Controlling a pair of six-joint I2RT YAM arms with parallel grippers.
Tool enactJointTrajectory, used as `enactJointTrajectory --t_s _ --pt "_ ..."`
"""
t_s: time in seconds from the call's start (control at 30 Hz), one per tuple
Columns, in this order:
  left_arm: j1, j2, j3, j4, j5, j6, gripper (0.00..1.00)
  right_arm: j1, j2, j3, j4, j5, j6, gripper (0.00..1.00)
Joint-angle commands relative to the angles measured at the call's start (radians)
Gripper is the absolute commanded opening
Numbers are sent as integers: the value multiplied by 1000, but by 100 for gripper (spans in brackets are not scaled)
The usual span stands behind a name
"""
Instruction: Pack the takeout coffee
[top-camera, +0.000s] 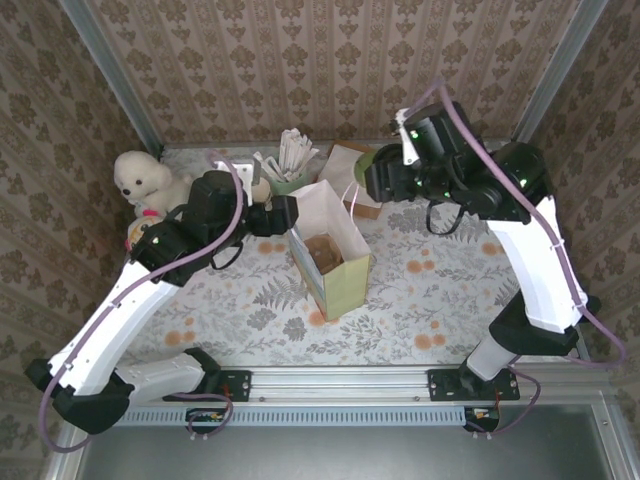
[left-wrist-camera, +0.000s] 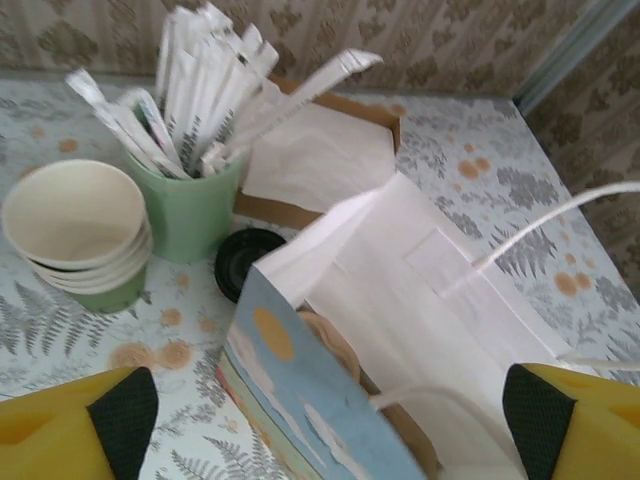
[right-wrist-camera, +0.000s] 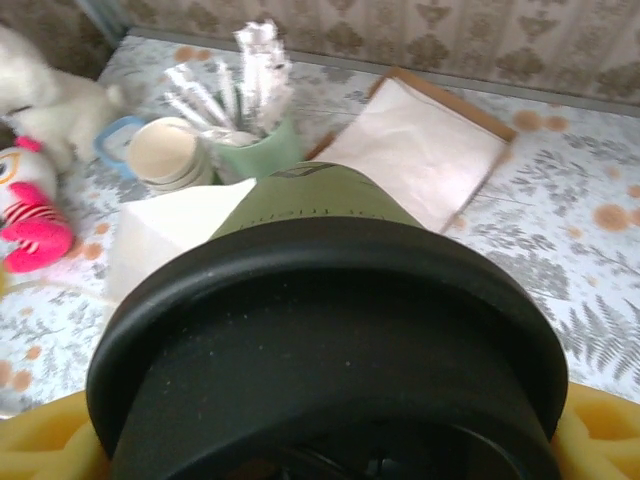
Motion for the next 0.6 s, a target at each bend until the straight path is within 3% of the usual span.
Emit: enactJointTrajectory --t_s 0.0,0.2,0.47,0.57 --pt "-10 -21 3 8 77 32 87 73 16 22 76 40 14 58" --pt "-9 -33 2 -34 85 29 60 217 66 78 54 187 41 59" --pt "-10 -39 -5 -32 94 25 49 301 86 62 91 178 99 59" --pt "-9 -45 -9 -32 93 23 39 301 127 60 58 211 148 60"
